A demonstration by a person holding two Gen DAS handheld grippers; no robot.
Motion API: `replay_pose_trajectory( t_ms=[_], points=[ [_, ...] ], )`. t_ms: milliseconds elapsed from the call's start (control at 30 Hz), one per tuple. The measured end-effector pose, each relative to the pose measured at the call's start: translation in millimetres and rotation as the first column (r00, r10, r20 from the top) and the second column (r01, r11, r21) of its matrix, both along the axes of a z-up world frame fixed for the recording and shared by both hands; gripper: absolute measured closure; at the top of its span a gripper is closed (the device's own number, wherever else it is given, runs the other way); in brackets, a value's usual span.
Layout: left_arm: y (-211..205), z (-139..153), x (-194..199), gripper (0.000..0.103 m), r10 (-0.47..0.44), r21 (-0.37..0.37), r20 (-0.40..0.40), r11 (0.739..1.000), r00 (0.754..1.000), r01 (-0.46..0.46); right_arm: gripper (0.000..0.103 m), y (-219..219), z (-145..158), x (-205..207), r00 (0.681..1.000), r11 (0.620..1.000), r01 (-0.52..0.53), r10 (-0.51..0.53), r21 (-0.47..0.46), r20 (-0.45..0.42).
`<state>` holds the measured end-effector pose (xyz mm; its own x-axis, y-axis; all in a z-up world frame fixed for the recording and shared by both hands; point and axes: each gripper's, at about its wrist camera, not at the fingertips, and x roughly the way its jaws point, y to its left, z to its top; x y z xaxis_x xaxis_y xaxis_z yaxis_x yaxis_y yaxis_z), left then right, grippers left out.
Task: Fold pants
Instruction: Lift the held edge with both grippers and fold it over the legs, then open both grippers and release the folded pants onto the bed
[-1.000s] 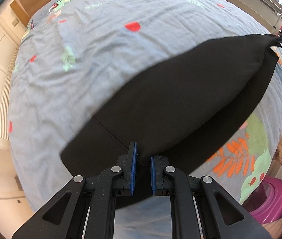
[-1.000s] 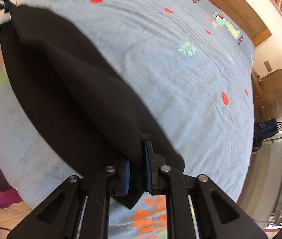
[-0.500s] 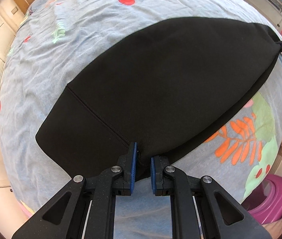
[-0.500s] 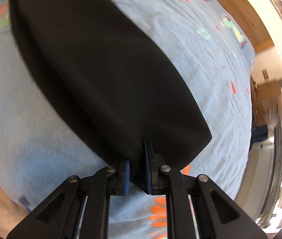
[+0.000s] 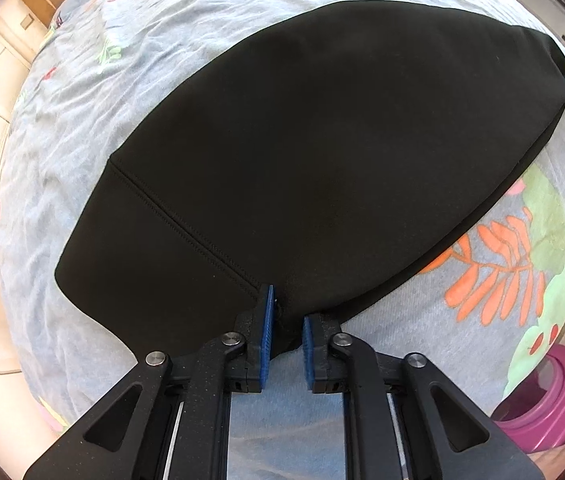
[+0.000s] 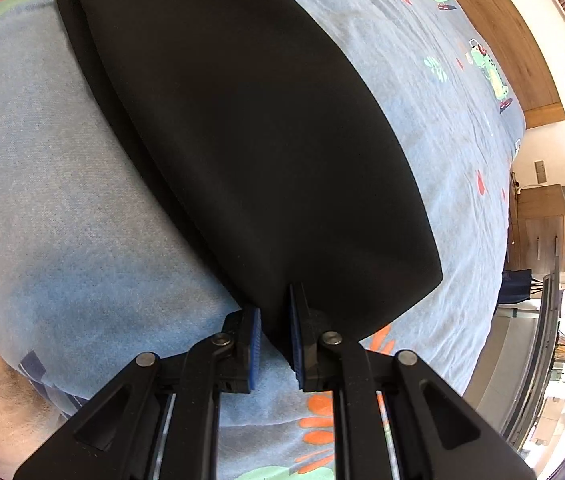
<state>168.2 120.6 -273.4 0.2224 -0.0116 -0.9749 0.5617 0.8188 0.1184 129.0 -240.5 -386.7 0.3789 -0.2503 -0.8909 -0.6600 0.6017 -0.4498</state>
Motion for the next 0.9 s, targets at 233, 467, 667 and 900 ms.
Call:
replay_pose_trajectory(
  t_ms=[233,467,667,900],
  points=[
    [11,3,-3,0.061,0.083,-0.072,-0.025,0.994,0.996,-0.084,0.103,5,9,-9,0.998,1.0,0.016,-0.017,0.016,0.055],
    [13,6,-11,0.05,0.095,0.0,0.0,0.995,0.995,-0.095,0.103,7,16,-25,0.998,1.0,0.008,-0.009,0.018,0.069],
    [15,19,-19,0.04,0.12,0.007,0.041,0.993,0.992,-0.12,0.057,7,28,-39,0.993,0.998,0.023,-0.029,0.051,0.112],
    [8,45,-19,0.016,0.159,-0.007,0.111,0.987,0.981,-0.16,0.027,3,59,-44,0.974,0.98,0.082,-0.118,0.182,0.193]
  ],
)
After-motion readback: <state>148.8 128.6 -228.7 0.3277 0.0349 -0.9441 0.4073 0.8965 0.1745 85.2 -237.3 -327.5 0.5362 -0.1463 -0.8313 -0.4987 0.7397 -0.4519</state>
